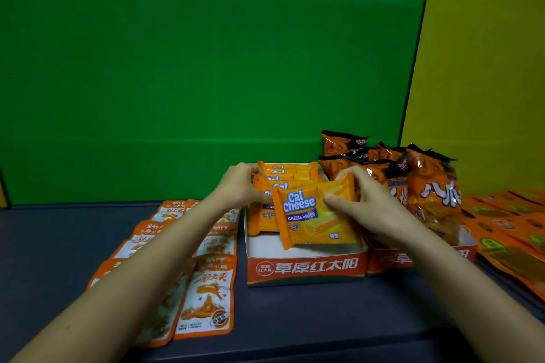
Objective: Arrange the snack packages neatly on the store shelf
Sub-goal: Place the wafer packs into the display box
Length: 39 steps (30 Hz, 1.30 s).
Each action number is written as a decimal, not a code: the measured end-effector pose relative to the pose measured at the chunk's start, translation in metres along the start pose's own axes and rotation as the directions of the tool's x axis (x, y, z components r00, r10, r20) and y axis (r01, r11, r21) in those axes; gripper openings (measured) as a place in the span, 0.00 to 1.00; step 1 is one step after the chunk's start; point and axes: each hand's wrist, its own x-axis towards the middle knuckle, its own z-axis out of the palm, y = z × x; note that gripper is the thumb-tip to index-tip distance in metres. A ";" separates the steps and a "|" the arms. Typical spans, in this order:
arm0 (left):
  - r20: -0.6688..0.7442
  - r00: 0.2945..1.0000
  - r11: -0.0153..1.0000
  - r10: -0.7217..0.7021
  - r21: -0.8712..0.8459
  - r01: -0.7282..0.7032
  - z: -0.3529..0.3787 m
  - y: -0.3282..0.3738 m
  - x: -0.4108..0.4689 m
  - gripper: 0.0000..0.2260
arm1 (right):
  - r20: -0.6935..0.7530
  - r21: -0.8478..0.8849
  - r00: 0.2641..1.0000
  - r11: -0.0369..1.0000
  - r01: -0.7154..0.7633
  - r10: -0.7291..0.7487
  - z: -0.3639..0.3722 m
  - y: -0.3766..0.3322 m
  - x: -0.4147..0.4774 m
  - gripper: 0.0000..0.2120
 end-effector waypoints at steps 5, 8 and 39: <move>0.092 0.995 0.998 0.033 0.058 -0.039 -0.006 -0.001 0.006 0.19 | -0.029 -0.322 0.995 0.943 0.082 -0.096 -0.010 0.000 0.008 0.15; 0.127 0.990 0.998 0.054 0.014 -0.057 -0.010 -0.004 0.010 0.14 | 0.020 -0.360 0.992 0.925 0.125 -0.126 -0.014 -0.003 0.013 0.15; -0.184 0.940 0.762 0.286 0.639 -0.107 -0.029 -0.041 -0.042 0.14 | 0.131 -0.749 0.942 0.592 0.298 -0.309 0.042 -0.022 0.014 0.22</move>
